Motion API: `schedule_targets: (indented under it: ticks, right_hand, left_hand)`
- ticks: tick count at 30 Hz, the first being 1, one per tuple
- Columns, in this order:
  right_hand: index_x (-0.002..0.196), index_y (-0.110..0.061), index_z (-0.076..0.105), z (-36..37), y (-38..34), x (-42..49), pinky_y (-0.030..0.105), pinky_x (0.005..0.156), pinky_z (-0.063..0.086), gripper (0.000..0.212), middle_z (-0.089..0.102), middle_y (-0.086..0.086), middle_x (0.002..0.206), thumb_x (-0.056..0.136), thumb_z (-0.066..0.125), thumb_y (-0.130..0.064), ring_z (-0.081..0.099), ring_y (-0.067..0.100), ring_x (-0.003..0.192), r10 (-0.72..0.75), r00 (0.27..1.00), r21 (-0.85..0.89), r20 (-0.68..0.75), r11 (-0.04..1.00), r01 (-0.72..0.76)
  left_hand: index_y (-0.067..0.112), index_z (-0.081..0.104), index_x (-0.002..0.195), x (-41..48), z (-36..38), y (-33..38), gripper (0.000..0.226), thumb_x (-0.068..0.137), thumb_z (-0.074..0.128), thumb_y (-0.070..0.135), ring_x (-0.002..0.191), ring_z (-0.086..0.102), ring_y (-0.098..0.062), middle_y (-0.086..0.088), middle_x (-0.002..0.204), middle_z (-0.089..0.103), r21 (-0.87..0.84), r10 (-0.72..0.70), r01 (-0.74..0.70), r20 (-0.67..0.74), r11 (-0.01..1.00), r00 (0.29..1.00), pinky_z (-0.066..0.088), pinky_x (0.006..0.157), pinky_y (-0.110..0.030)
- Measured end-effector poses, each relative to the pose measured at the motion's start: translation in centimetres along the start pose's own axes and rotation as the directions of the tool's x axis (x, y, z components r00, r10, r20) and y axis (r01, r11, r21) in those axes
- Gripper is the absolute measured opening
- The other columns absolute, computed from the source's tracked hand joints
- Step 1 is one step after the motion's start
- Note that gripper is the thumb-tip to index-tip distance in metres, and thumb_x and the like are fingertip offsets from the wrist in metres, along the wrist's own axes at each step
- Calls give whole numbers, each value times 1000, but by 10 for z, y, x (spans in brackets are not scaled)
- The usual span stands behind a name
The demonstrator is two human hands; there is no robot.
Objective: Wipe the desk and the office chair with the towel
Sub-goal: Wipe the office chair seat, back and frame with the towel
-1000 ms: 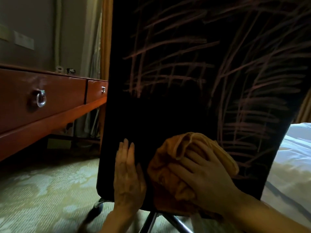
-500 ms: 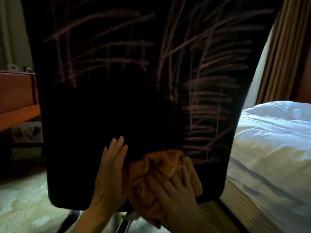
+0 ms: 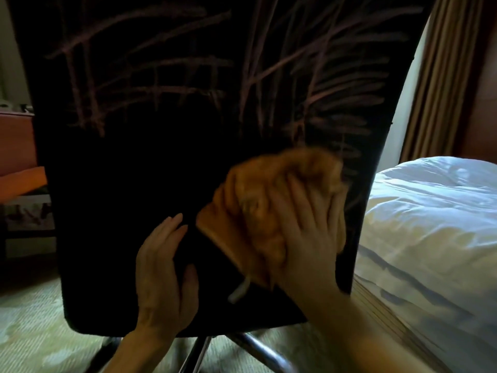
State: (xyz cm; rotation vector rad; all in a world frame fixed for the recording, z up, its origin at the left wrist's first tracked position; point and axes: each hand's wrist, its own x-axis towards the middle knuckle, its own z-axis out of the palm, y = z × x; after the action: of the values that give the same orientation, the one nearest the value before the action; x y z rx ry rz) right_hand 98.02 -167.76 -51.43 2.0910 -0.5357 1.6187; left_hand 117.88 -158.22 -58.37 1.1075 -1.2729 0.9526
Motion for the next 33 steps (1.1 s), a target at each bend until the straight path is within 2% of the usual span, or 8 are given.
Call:
schedule_targets:
  ticks: [5, 10, 14, 18, 23, 25, 29, 33]
  right_hand:
    - [139, -31, 49, -15, 1, -132, 55, 125, 12, 50, 68, 0, 136, 97, 47, -58, 45, 30, 145, -230, 901, -63, 367, 961, 271]
    - [132, -15, 67, -28, 6, -39, 70, 107, 37, 42, 66, 12, 136, 98, 54, -36, 59, 40, 130, -21, 999, 229, -45, 973, 31]
    - [136, -12, 64, -27, 14, 55, 72, 108, 33, 42, 60, 17, 143, 106, 49, -38, 52, 41, 137, 16, 962, 156, -272, 987, 28]
    - [141, -12, 62, -3, 5, 47, 74, 111, 30, 60, 53, 21, 150, 105, 34, -53, 40, 43, 146, 60, 981, 66, -182, 997, -49]
    - [127, -31, 53, 13, -19, -99, 56, 113, 33, 48, 67, 11, 134, 86, 69, -51, 39, 33, 141, 51, 992, -19, 115, 999, -49]
    - [126, -37, 57, 8, -18, -136, 48, 116, 32, 29, 64, 0, 135, 98, 55, -44, 41, 21, 145, -48, 973, -17, 227, 998, 54]
    - [113, -23, 80, -15, -1, -106, 57, 97, 51, 34, 73, 4, 124, 97, 53, -39, 62, 31, 125, -6, 993, 154, 121, 988, -13]
    - [128, -22, 62, -42, 28, -9, 61, 97, 44, 39, 64, 18, 133, 90, 60, -32, 57, 45, 123, 9, 991, 166, -130, 986, 13]
  left_hand:
    - [11, 57, 117, 18, -1, 7, 24, 98, 48, 21, 119, 53, -39, -19, 127, 57, 139, 25, -13, -90, 990, 996, 37, 104, -47]
    - [15, 58, 111, 23, 6, 15, 19, 95, 51, 24, 116, 50, -38, -28, 119, 61, 255, -7, 33, -99, 966, 995, 29, 101, -40]
    - [11, 56, 122, 23, 13, 25, 30, 95, 51, 23, 125, 47, -39, -27, 133, 54, 244, -10, 29, -81, 969, 997, 24, 111, -34]
    - [7, 52, 129, 20, 18, 31, 38, 97, 48, 26, 134, 44, -40, -24, 144, 49, 251, 39, -40, 9, 967, 999, 32, 110, -50]
    - [9, 51, 138, 20, 13, 21, 43, 98, 46, 25, 136, 44, -38, -16, 149, 44, 262, 82, -92, 50, 961, 995, 32, 111, -50]
    - [10, 53, 139, 22, 10, 17, 42, 100, 46, 25, 135, 46, -38, -16, 149, 46, 266, 109, -121, 60, 956, 992, 33, 111, -49]
    - [10, 53, 137, 22, 12, 22, 42, 98, 49, 26, 135, 45, -37, -16, 147, 46, 271, 86, -95, 43, 958, 995, 30, 112, -45]
    - [6, 55, 133, 24, 13, 26, 43, 96, 50, 26, 132, 46, -40, -21, 143, 50, 268, 79, -86, 35, 960, 996, 35, 107, -52]
